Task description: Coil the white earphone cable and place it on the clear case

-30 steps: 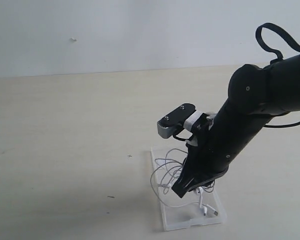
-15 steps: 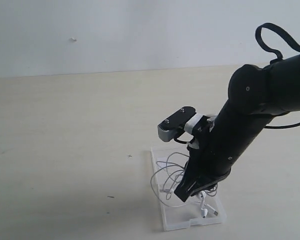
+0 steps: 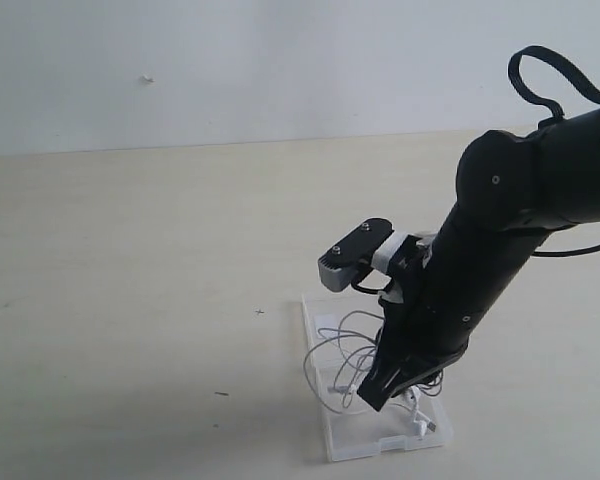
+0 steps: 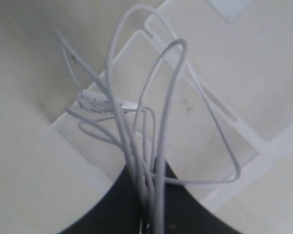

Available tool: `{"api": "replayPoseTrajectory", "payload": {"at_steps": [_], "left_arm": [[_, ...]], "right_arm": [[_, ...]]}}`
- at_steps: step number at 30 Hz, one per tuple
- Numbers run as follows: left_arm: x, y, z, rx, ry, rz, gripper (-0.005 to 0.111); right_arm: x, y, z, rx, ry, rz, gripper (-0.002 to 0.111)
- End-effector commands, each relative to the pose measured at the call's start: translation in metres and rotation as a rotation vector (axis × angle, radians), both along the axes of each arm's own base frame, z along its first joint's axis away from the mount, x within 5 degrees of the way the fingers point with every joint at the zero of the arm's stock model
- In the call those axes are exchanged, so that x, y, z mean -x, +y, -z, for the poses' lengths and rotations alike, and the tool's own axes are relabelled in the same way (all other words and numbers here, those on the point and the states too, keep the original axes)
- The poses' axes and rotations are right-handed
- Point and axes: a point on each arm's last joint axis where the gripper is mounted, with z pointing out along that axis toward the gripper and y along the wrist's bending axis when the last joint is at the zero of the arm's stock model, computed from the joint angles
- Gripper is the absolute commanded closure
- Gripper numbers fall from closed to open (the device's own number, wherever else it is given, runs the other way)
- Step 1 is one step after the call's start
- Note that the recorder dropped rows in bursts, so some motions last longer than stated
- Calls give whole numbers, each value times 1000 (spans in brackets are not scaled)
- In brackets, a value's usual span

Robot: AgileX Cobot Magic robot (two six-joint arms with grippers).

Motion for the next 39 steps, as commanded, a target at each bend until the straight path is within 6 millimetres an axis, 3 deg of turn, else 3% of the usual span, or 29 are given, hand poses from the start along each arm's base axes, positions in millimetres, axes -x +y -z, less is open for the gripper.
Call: {"api": "replayPoseTrajectory", "payload": {"at_steps": [1,14,22,27,39], "left_arm": [[1,1,-3,23,-13,-5,40],[1,1,-3,23,-13,-5,40],[1,1,-3,23,-13,-5,40],[1,1,-3,23,-13,-5,40],[1,0,-3,22,-11,-4,40]], "right_arm": [[-3,1,5,4,-17,-11,108],[0,1,13,26,41,-40,108],[-1,2,13,10,35,-48,79],[-1,3,13,7,28,-47,51],[-5,5,0,-41,-50,-10,45]]}}
